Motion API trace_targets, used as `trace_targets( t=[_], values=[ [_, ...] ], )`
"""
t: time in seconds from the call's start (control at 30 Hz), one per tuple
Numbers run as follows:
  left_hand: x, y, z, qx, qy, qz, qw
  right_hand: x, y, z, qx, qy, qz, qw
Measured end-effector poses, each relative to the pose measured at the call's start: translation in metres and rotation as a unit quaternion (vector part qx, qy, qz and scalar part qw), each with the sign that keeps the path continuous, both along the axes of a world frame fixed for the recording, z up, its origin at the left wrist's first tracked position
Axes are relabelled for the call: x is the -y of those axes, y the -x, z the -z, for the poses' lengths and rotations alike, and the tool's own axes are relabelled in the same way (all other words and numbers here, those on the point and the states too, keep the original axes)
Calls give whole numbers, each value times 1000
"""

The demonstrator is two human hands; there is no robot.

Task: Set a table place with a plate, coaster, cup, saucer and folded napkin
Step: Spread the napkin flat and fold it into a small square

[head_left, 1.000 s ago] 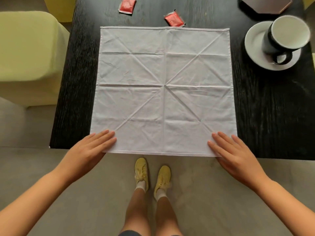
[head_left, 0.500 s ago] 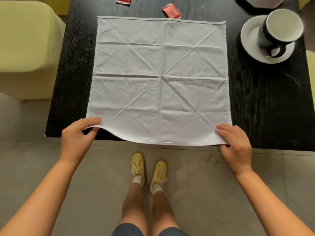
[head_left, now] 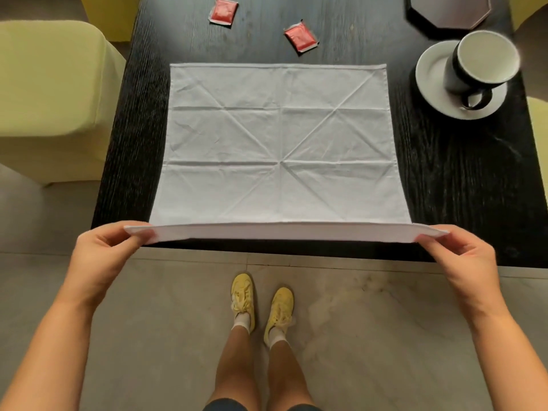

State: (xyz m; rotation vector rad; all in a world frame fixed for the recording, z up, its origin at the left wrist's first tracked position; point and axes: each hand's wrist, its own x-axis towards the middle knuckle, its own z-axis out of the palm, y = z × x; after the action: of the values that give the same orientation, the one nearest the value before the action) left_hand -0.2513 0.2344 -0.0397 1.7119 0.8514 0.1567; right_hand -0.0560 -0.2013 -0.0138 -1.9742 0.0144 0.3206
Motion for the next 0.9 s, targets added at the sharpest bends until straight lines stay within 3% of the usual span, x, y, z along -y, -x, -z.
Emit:
trace_targets(
  t=[0.13,0.27,0.57,0.9],
  values=[
    [-5,20,-5,-19,33,19,999,18,25,-6,-31,-10,0,999],
    [-17,10,-11,14,-12,-14,1000,13,25,-18,0,-45,14,999],
    [-40,-75,-39,104,-33,-95,990,-41,-64,-42,95,-89,41,991],
    [-71,-173,-22,55,-62,-75,994,-84,-152,-15,78,-47,87,992]
  ],
)
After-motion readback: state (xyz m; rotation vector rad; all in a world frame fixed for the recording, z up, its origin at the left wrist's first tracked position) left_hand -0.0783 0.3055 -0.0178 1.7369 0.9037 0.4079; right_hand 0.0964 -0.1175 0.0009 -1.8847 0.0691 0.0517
